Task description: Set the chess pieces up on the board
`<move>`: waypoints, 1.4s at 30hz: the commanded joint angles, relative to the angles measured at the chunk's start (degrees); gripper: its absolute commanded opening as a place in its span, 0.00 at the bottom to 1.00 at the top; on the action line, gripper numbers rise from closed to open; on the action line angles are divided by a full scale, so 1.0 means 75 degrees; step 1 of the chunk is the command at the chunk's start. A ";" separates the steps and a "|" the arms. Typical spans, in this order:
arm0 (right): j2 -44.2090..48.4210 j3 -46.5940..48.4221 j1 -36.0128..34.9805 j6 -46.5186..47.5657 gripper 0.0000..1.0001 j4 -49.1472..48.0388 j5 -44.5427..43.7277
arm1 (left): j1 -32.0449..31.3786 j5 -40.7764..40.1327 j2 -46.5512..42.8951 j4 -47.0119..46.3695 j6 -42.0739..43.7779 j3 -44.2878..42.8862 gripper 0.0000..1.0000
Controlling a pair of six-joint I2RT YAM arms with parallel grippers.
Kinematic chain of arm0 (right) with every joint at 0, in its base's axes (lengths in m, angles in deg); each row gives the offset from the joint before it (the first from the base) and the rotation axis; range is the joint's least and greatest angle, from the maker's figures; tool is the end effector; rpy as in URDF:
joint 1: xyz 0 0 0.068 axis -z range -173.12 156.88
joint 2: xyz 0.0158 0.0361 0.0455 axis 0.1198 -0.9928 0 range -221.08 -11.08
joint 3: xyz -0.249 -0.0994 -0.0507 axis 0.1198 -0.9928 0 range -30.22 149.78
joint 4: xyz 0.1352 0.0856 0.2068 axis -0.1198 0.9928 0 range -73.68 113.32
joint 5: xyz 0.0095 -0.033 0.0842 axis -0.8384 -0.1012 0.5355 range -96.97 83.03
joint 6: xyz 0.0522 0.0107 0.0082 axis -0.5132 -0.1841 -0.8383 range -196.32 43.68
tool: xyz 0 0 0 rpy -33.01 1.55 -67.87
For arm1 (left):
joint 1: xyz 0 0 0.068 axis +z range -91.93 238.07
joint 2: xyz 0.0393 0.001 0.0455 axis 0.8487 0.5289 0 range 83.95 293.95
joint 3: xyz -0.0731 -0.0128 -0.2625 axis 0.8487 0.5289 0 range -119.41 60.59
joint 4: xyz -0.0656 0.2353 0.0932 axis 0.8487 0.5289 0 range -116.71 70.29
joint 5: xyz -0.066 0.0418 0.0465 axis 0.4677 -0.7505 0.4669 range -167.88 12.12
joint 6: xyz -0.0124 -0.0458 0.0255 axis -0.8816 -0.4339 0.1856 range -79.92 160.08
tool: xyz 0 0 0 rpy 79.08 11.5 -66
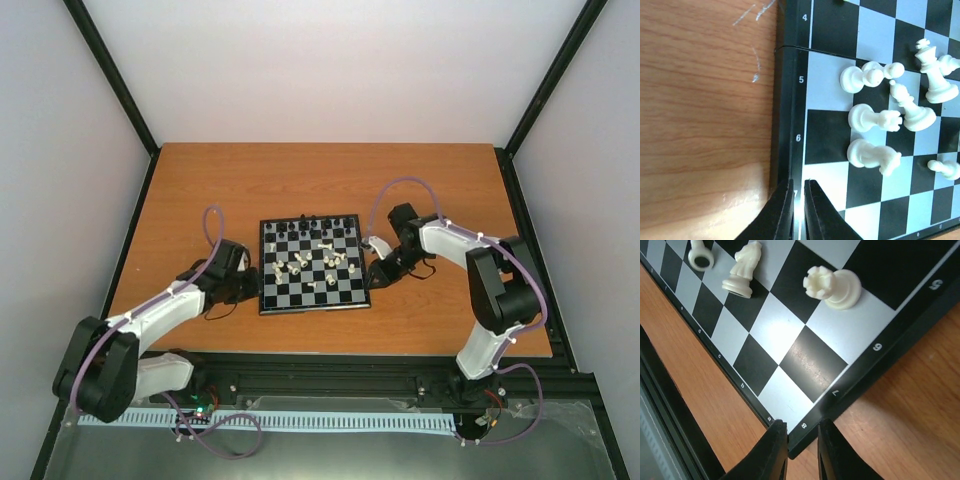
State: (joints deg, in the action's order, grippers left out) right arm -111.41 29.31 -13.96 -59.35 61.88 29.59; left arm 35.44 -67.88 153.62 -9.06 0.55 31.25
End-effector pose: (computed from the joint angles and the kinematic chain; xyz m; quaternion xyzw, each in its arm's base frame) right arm 0.2715 0.1261 0.1561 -0.3169 0.8946 0.3144 0.0196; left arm 0.1930 -0.0872 0.1559 -0.1169 0.9507 -0.2136 0.1921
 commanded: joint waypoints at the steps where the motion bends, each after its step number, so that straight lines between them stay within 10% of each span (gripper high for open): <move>1: 0.0567 -0.0012 0.0268 0.0152 0.17 0.0065 0.0083 | -0.0067 -0.0392 -0.0753 0.0895 -0.0139 -0.0401 0.12; 5: 0.1484 0.0154 0.0484 0.0439 0.26 0.0121 0.0094 | -0.0069 -0.0457 -0.1539 0.1811 0.0405 -0.1331 0.30; 9: 0.2365 0.0397 0.0520 0.0677 0.45 -0.0054 0.0015 | -0.0070 -0.0822 -0.1387 0.2653 0.1074 -0.2727 0.99; 12: 0.2832 0.0461 0.0529 0.0380 0.64 -0.0566 -0.0210 | -0.0065 -0.1174 -0.0849 0.3330 0.1230 -0.3705 1.00; 14: 0.3055 0.0519 0.0526 0.0210 0.99 -0.0875 -0.0320 | -0.0070 -0.0752 -0.0415 0.3590 0.1844 -0.4286 1.00; 34: 0.3502 -0.0094 0.0331 0.1117 1.00 -0.1611 -0.0145 | -0.0080 -0.2209 -0.2822 0.1736 0.2945 -0.2699 1.00; 42: 0.3286 -0.0217 -0.0501 0.1830 1.00 -0.2479 -0.2899 | -0.0087 -0.2655 -0.2288 0.1898 0.3052 -0.2747 1.00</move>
State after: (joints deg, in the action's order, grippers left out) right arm -84.70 28.28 -16.71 -48.90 49.05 15.71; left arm 35.19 -87.36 133.78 5.43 20.31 11.86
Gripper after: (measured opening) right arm 1.000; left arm 0.998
